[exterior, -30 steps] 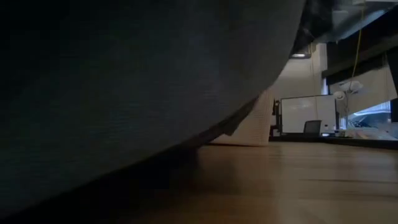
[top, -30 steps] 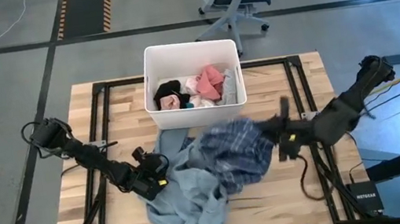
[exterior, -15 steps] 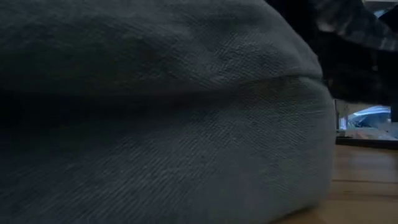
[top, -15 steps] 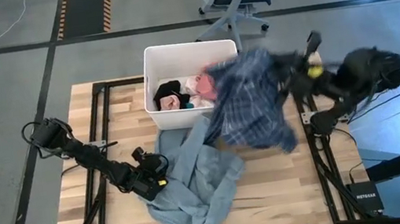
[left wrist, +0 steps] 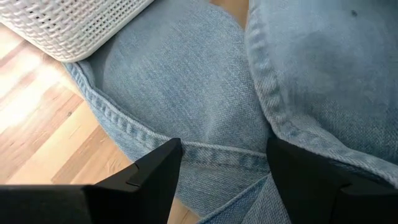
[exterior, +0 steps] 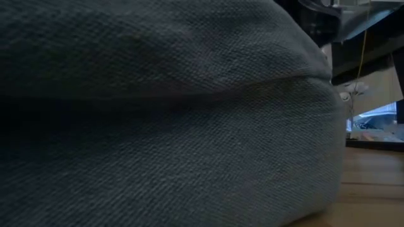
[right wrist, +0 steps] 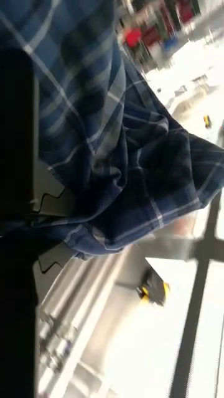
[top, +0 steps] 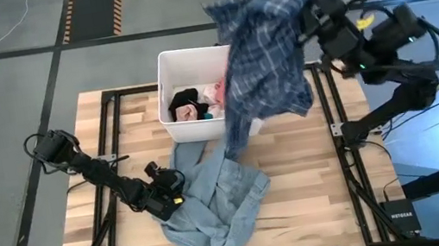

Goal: Sort clothes
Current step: Put the blue polo shirt into the white laundry bin

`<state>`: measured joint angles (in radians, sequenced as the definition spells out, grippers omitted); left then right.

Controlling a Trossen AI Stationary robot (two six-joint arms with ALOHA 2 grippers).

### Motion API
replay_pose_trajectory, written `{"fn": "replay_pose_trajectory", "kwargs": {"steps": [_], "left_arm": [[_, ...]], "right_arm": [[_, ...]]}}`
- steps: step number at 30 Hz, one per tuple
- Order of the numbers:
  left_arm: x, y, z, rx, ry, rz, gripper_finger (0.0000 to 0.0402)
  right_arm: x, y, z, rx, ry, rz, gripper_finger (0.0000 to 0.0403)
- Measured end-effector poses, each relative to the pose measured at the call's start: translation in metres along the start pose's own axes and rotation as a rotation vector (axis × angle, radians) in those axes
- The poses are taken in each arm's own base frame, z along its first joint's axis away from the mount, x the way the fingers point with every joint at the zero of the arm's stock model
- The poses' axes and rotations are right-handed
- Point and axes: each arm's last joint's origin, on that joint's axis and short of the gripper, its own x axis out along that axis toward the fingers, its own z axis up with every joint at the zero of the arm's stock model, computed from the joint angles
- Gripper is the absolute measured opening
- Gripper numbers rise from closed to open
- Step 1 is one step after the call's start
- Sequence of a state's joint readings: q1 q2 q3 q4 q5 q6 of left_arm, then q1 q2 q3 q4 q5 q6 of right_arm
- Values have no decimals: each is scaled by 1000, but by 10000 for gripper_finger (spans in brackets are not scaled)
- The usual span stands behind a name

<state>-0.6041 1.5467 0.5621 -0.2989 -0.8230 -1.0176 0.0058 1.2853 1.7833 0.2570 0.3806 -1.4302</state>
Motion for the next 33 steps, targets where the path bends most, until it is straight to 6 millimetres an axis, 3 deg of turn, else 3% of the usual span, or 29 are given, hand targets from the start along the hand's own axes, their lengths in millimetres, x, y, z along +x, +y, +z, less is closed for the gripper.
{"fn": "replay_pose_trajectory", "kwargs": {"steps": [4, 8, 15, 23, 27, 33], "left_arm": [[0, 0, 0, -2, -1, 0, 233], [0, 0, 0, -7, -2, 0, 233], [0, 0, 1, -17, -28, 16, 233], [0, 1, 1, -14, -47, 30, 233], [0, 1, 1, -15, -48, 31, 233], [0, 1, 1, -15, -53, 34, 233]], "right_arm": [[34, 5, -9, -71, -13, -46, 28], [67, 24, -25, -141, 45, -6, 28], [102, 61, -60, -215, 157, 119, 28], [106, 100, -101, -217, 312, 377, 28], [95, 128, -123, -289, 465, 624, 28], [74, 166, -146, -235, 655, 930, 43]]}}
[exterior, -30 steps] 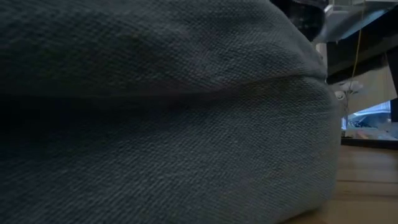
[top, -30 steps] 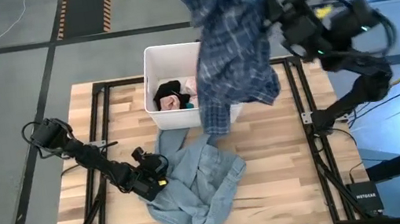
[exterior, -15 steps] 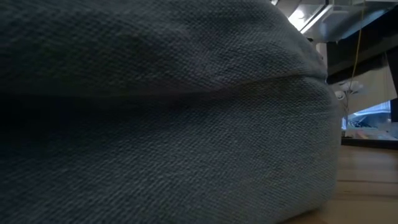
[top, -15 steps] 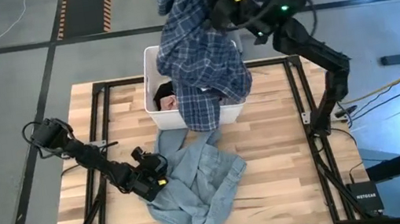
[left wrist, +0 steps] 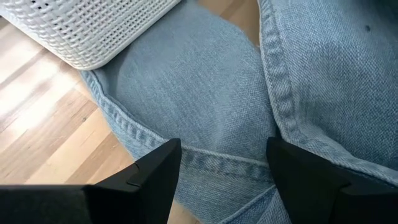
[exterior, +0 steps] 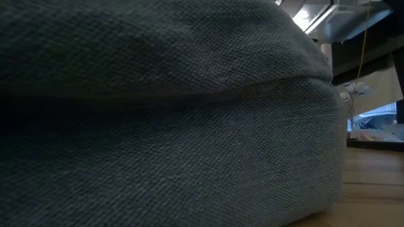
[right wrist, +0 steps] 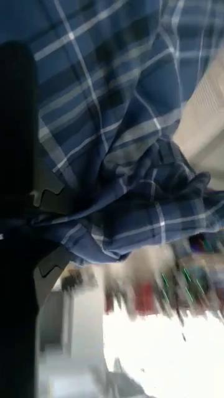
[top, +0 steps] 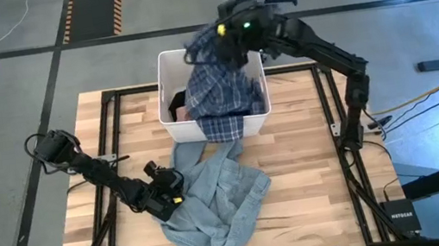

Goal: Sort clothes
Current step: Put the blue polo shirt into the white laundry bin

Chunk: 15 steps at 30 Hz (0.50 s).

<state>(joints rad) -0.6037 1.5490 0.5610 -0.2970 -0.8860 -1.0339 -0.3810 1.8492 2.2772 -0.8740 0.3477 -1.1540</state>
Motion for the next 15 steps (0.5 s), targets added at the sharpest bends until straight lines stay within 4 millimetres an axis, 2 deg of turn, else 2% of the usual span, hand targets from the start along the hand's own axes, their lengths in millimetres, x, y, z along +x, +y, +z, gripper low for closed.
{"fn": "replay_pose_trajectory", "kwargs": {"steps": [4, 8, 11, 15], "left_arm": [[0, 0, 0, -11, -2, 1, 233], [0, 0, 0, -13, -4, 2, 233], [0, -1, 0, -17, 1, -6, 233], [0, -3, 1, -5, 19, -36, 233]], "right_arm": [[21, 20, -2, 125, 105, 112, 71], [28, 31, -5, 103, 197, 172, 119], [24, 37, -5, 81, 220, 222, 163], [2, 40, -7, 69, 234, 289, 216]]}}
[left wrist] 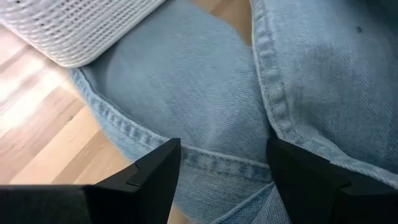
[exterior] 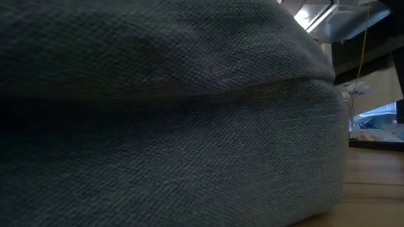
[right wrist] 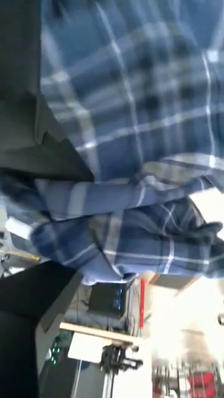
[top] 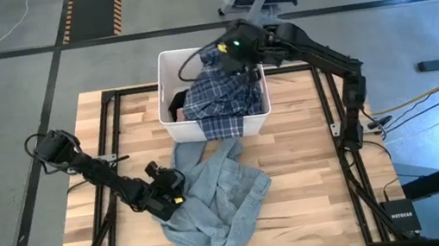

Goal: Sort clothes
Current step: Put the blue polo shirt into the white laundry bin

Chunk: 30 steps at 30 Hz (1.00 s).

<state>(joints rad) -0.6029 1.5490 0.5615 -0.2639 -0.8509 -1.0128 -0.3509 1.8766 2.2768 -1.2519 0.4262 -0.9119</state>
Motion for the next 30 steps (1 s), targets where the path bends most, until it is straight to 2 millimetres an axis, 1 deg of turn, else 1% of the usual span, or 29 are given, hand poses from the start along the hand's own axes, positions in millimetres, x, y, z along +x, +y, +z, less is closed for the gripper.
{"fn": "replay_pose_trajectory", "kwargs": {"steps": [4, 7, 10, 13, 16, 19, 22, 26, 30], "left_arm": [[0, -1, 1, 12, -1, -14, 233], [0, -1, 1, 8, 1, -15, 233], [0, -1, 1, 6, 1, -15, 233], [0, -1, 1, 6, 1, -15, 233], [0, -1, 1, 6, 1, -15, 233], [0, -1, 1, 6, 1, -15, 233], [0, -1, 1, 3, 1, -15, 233], [0, -2, 1, 3, 2, -14, 233], [2, -2, -1, 6, 0, -3, 233]], "right_arm": [[-20, 8, -9, -9, 8, 69, 246], [-32, 15, -9, -1, 8, 99, 253], [-48, 24, -7, -12, -2, 120, 254], [-60, 37, 1, -55, -43, 172, 255], [-68, 56, 16, -89, -101, 243, 255], [-70, 85, 35, -173, -142, 306, 255], [-64, 120, 53, -280, -132, 336, 255], [-50, 174, 74, -433, -115, 300, 255], [-31, 224, 82, -576, -84, 197, 255]]}}
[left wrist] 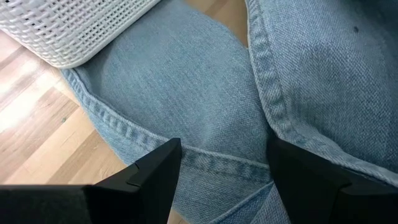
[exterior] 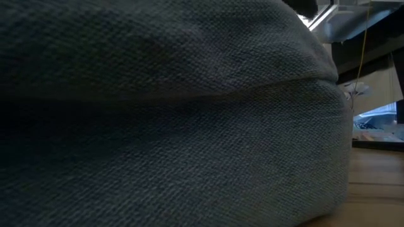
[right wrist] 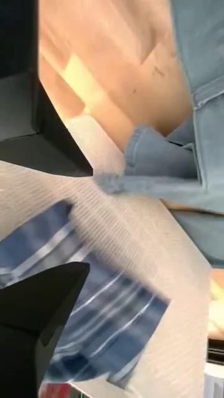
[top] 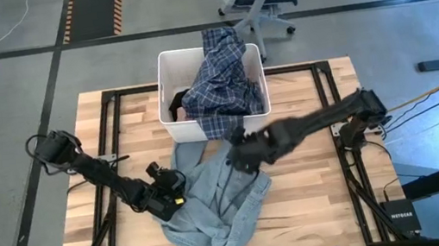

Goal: Sort clothes
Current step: Put the blue polo shirt into the white laundry bin

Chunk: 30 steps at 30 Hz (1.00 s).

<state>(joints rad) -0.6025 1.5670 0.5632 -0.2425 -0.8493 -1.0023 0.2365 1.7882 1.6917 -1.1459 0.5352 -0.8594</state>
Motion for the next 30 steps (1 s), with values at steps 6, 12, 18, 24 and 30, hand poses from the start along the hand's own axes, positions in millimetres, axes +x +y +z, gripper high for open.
{"fn": "replay_pose_trajectory", "kwargs": {"steps": [6, 12, 18, 24, 30], "left_arm": [[4, -1, -4, -7, -4, 19, 233], [4, -5, -2, -3, -31, -1, 233], [4, -6, -1, 8, -37, -11, 233], [4, -6, -1, 7, -37, -11, 233], [4, -6, -1, 7, -37, -10, 233]], "right_arm": [[38, 35, 22, -76, 133, -207, 255], [57, 42, 24, -109, 349, -446, 255], [44, 26, 27, -150, 388, -512, 255], [15, -4, 9, -110, 388, -556, 255], [-3, -41, -35, 9, 343, -567, 255]]}}
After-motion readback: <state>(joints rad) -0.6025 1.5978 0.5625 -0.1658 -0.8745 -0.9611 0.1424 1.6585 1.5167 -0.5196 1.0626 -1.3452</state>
